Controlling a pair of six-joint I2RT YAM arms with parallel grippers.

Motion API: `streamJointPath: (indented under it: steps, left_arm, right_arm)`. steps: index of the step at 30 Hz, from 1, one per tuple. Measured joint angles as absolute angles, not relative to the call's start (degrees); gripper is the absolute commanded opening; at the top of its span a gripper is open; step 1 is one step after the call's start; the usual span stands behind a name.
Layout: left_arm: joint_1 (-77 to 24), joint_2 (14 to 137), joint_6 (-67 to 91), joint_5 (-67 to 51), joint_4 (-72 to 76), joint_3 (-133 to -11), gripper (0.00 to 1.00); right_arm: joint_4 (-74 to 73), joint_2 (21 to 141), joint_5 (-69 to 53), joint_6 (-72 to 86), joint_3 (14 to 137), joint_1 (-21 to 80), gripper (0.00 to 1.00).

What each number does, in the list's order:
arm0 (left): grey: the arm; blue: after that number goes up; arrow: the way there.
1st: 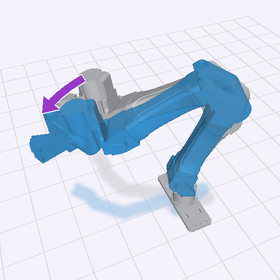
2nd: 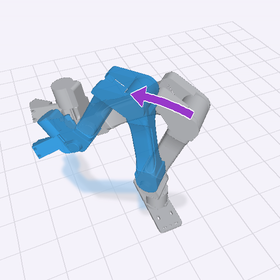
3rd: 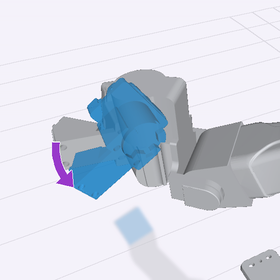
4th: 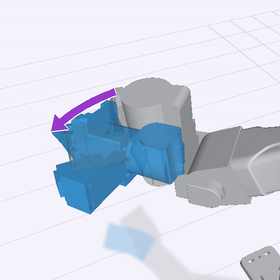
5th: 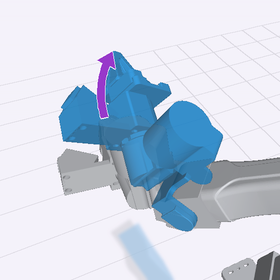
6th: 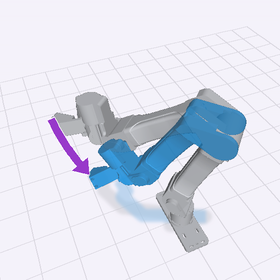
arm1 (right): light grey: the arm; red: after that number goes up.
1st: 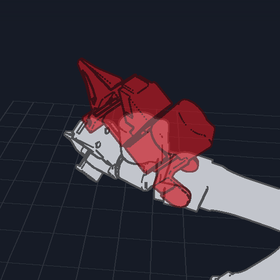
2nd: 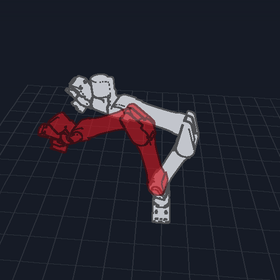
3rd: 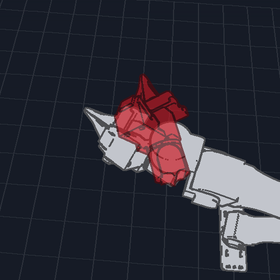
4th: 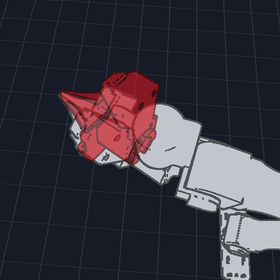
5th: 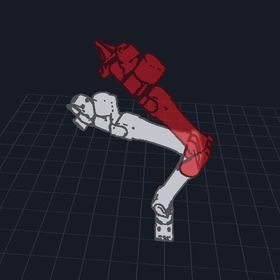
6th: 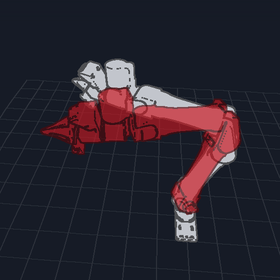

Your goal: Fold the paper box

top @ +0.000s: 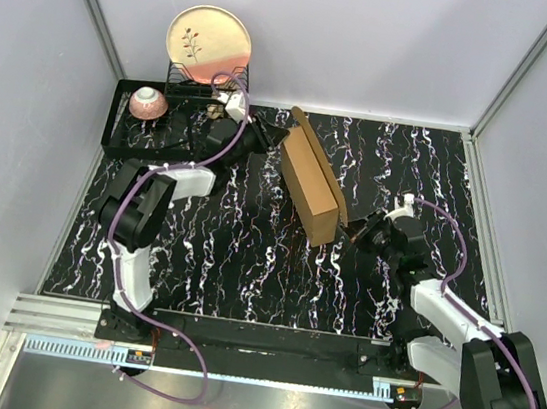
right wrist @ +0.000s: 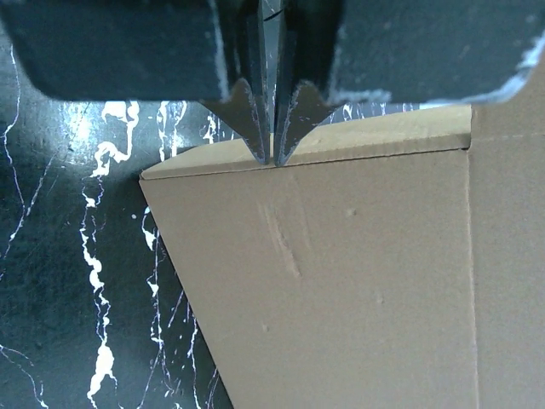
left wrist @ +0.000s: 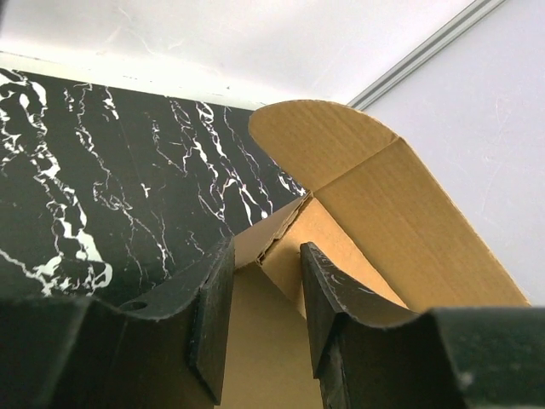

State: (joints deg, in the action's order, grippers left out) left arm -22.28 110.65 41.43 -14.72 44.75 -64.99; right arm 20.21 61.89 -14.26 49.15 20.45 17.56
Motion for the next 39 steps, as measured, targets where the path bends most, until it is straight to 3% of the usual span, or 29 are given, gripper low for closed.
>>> streamJointPath:
  steps: [5, 10, 18, 22, 24, 28, 33, 37, 38, 39]
  left_arm:
    - [-22.04, 107.22, 40.97, -13.78, 45.01, -60.77, 0.48]
    - [-22.33, 105.62, 39.68, -13.80, 42.87, -60.34, 0.64]
    - [-22.15, 99.96, 35.31, -12.84, 33.52, -60.40, 0.69]
    - [-21.87, 93.67, 32.16, -11.46, 29.71, -60.40, 0.69]
    - [-21.80, 91.20, 31.20, -10.92, 28.71, -60.40, 0.70]
    - [-21.78, 85.32, 30.33, -9.52, 26.87, -58.81, 0.70]
    - [-21.85, 76.88, 31.40, -8.45, 26.24, -51.57, 0.70]
    - [-22.79, 72.20, 32.60, -7.86, 25.28, -47.03, 0.69]
    - [-23.38, 71.24, 32.75, -7.66, 24.93, -46.06, 0.69]
    - [-24.36, 70.04, 32.84, -7.22, 24.12, -44.93, 0.70]
  right_arm:
    - [19.33, 61.89, -14.61, 48.69, 20.88, 16.29, 0.12]
    - [14.70, 61.76, -13.45, 46.85, 23.86, 14.22, 0.21]
    - [6.02, 62.04, -5.98, 42.76, 34.59, 8.40, 0.34]
    - [6.13, 70.72, -5.54, 43.55, 40.14, 2.24, 0.37]
    - [5.78, 76.99, -5.56, 44.27, 43.46, -0.30, 0.30]
    - [1.52, 93.12, -6.72, 46.83, 55.81, -3.92, 0.04]
    - [0.30, 106.50, -12.21, 47.99, 68.84, -4.54, 0.11]
    - [5.54, 114.67, -21.37, 50.35, 76.20, -4.51, 0.10]
    - [6.98, 118.63, -25.06, 51.68, 80.38, -4.51, 0.84]
    - [8.64, 122.65, -28.05, 53.30, 84.14, -4.49, 0.99]
